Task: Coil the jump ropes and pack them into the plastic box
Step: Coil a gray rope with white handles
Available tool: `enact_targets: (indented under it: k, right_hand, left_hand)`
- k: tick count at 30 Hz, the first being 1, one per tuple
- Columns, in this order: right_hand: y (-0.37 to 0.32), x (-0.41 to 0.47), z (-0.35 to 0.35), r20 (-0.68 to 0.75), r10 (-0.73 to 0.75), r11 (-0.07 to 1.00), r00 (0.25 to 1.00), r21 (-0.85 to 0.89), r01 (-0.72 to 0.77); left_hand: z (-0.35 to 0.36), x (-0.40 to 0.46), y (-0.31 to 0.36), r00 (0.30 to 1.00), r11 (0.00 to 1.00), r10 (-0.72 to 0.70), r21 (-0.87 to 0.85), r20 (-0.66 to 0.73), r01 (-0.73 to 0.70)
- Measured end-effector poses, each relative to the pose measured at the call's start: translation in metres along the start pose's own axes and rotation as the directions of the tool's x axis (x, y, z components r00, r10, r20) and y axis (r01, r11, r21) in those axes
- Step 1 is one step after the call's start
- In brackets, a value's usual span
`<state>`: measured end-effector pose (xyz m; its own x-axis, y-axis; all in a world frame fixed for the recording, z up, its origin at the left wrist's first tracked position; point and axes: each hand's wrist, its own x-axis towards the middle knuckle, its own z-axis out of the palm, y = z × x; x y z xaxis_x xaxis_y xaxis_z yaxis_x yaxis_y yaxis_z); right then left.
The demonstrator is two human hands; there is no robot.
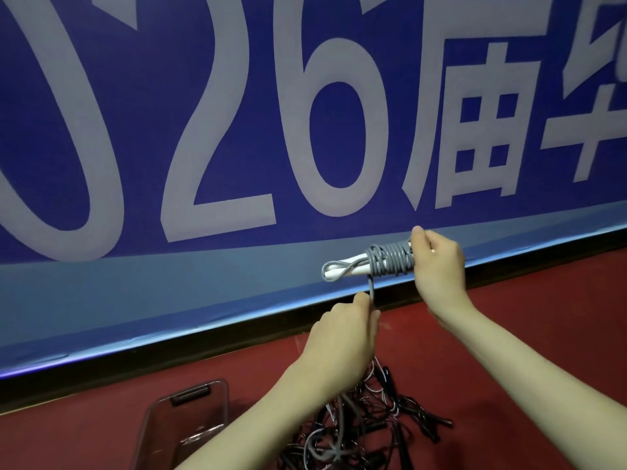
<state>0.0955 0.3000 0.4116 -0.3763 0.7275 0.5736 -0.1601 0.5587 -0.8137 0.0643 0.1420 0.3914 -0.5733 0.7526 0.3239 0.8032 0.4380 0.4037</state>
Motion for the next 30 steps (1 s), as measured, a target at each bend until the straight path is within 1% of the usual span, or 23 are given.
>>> enact_targets:
  k: [3, 5, 7, 11, 15, 18, 20, 25, 30]
  right_hand:
    - [0.005, 0.004, -0.008, 0.002, -0.152, 0.978, 0.988, -0.146, 0.150]
    - [0.010, 0.007, -0.011, 0.035, -0.188, 0.956, 0.982, -0.222, 0.191]
    - [0.015, 0.007, -0.013, 0.078, -0.200, 0.942, 0.977, -0.258, 0.214]
    - [0.016, 0.006, -0.013, 0.198, -0.190, 0.928, 0.961, -0.284, 0.242]
    - [0.011, 0.004, -0.012, 0.344, -0.206, 0.919, 0.916, -0.253, 0.301]
    - [0.007, 0.003, -0.013, 0.405, -0.205, 0.936, 0.891, -0.184, 0.299]
    - [0.004, 0.003, -0.012, 0.448, -0.192, 0.948, 0.873, -0.147, 0.283]
    - [-0.001, 0.005, -0.013, 0.529, -0.145, 0.977, 0.836, -0.054, 0.204]
    - [-0.006, 0.003, -0.015, 0.586, -0.093, 0.995, 0.805, 0.070, 0.064]
  left_hand:
    - [-0.009, -0.002, 0.006, 0.999, 0.978, 0.039, 0.204, 0.021, -0.043]
    - [-0.015, -0.002, 0.011, 0.996, 0.944, 0.086, 0.316, 0.024, -0.090]
    - [-0.022, 0.002, 0.011, 0.993, 0.925, 0.115, 0.365, 0.006, -0.109]
    - [-0.035, 0.010, 0.001, 0.990, 0.920, 0.139, 0.374, -0.037, -0.115]
    - [-0.039, 0.016, -0.015, 0.983, 0.968, 0.130, 0.230, -0.126, -0.099]
    - [-0.038, 0.018, -0.028, 0.970, 0.987, 0.130, 0.121, -0.204, -0.107]
    - [-0.038, 0.021, -0.036, 0.968, 0.994, 0.111, 0.021, -0.224, -0.109]
    - [-0.040, 0.024, -0.040, 0.979, 0.981, 0.072, -0.163, -0.189, -0.104]
    - [-0.047, 0.022, -0.036, 0.990, 0.908, 0.098, -0.398, -0.098, -0.130]
